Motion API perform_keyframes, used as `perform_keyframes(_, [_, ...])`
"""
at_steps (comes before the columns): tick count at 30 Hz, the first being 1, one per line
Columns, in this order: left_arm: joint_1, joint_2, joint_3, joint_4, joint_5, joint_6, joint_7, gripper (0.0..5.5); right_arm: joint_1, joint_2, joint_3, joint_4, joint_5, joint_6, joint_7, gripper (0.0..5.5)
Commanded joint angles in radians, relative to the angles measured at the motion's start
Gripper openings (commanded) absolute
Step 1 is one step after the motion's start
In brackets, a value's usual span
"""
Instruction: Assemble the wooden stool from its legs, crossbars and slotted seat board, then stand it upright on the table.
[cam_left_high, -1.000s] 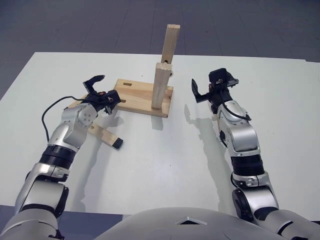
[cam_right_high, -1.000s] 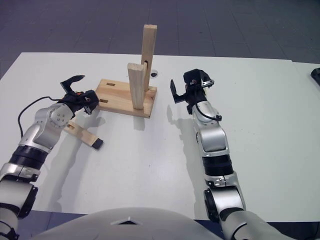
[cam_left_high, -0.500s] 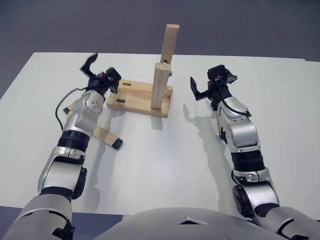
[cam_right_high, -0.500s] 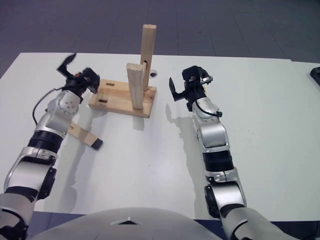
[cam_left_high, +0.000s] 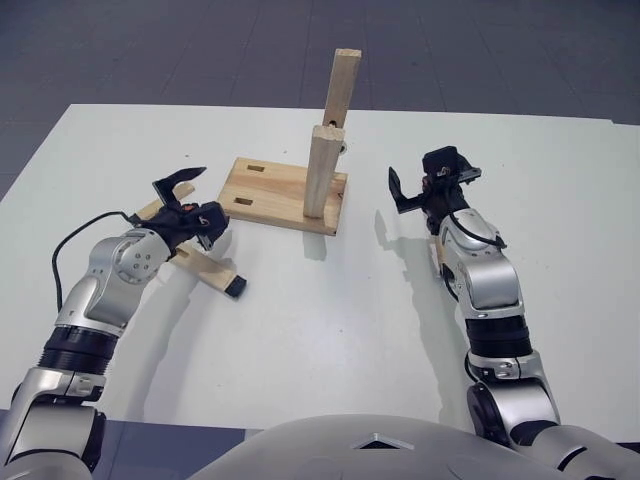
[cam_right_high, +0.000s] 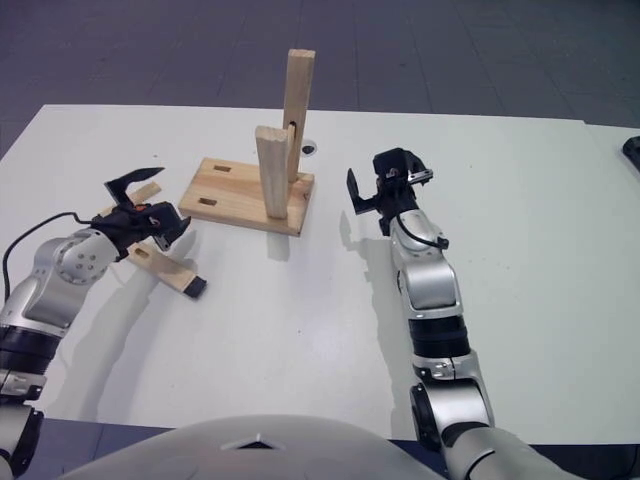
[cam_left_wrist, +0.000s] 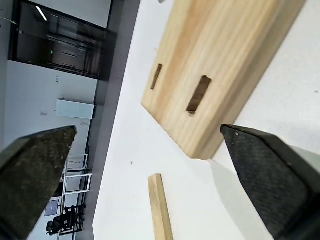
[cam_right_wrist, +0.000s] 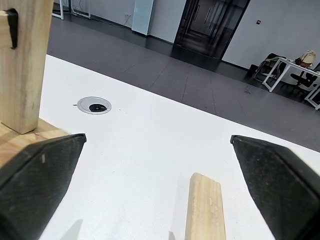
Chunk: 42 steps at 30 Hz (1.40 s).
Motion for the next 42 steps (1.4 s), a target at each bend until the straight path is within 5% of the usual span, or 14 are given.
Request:
perform_keyframes(1, [-0.164, -0.032, -0.078, 0.232, 0.11, -0.025, 0.073, 5.36, -0.016, 0.01, 0.008, -0.013, 0.0, 0.015, 0.006, 5.4])
perform_keyframes(9, [-0.452, -0.181, -0.14, 0.605, 0.142, -0.071, 0.211, 5.36, -0.027, 0.005, 0.025, 0.003, -0.007, 0.015, 0.022, 5.4])
perform_keyframes(20, [-0.576, -0.29, -0.152, 0.815, 0.129, -0.112, 0.4, 5.36, -0.117, -0.041, 0.009, 0.123, -0.023, -0.047, 0.041, 5.4])
perform_keyframes(28, [-0.318, -0.245, 0.102, 0.317, -0.131, 0.111, 0.307, 5.36, -0.367, -0.077, 0.031, 0.623, -0.086, -0.3, 0.034, 5.4])
perform_keyframes(33, [-0.166, -0.259, 0.04, 0.056, -0.074, 0.315, 0.203, 5.36, -0.561, -0.117, 0.014, 0.933, -0.117, -0.448, -0.027, 5.4])
perform_keyframes(42, [-0.181, -0.283, -0.034, 0.031, -0.017, 0.378, 0.167, 5.36, -0.822, -0.119, 0.025, 1.268, -0.163, -0.653, -0.072, 5.4])
